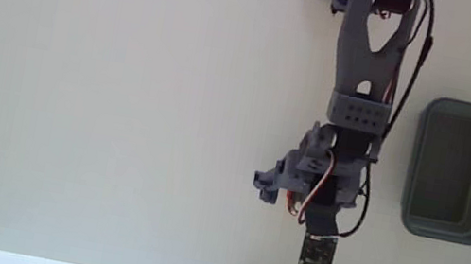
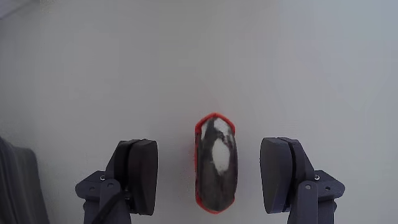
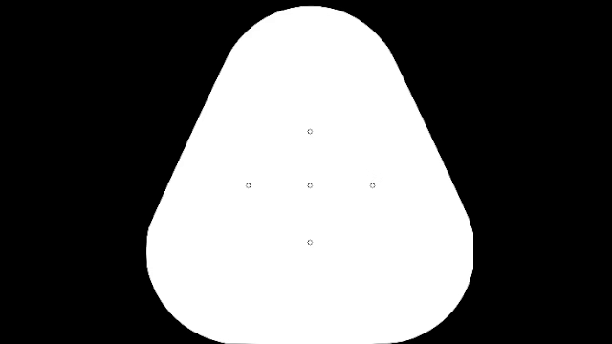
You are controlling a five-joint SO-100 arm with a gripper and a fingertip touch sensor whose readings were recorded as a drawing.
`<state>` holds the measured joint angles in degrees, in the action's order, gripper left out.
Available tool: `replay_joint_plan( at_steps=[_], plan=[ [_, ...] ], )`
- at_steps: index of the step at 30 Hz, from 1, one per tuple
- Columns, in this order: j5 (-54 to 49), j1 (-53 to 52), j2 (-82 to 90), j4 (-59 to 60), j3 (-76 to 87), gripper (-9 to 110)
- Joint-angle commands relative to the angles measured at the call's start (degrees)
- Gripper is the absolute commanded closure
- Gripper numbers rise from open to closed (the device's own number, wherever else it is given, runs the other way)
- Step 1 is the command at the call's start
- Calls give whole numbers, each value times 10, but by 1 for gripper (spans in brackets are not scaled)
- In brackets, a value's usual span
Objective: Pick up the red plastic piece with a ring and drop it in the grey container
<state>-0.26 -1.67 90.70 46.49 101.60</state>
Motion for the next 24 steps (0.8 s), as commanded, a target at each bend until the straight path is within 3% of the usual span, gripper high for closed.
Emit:
replay_joint_plan(
  at_steps=[1,24],
  plan=[
    [3,-4,21,-15,6,-9],
    [3,-4,8,-76,54,-9]
  ],
)
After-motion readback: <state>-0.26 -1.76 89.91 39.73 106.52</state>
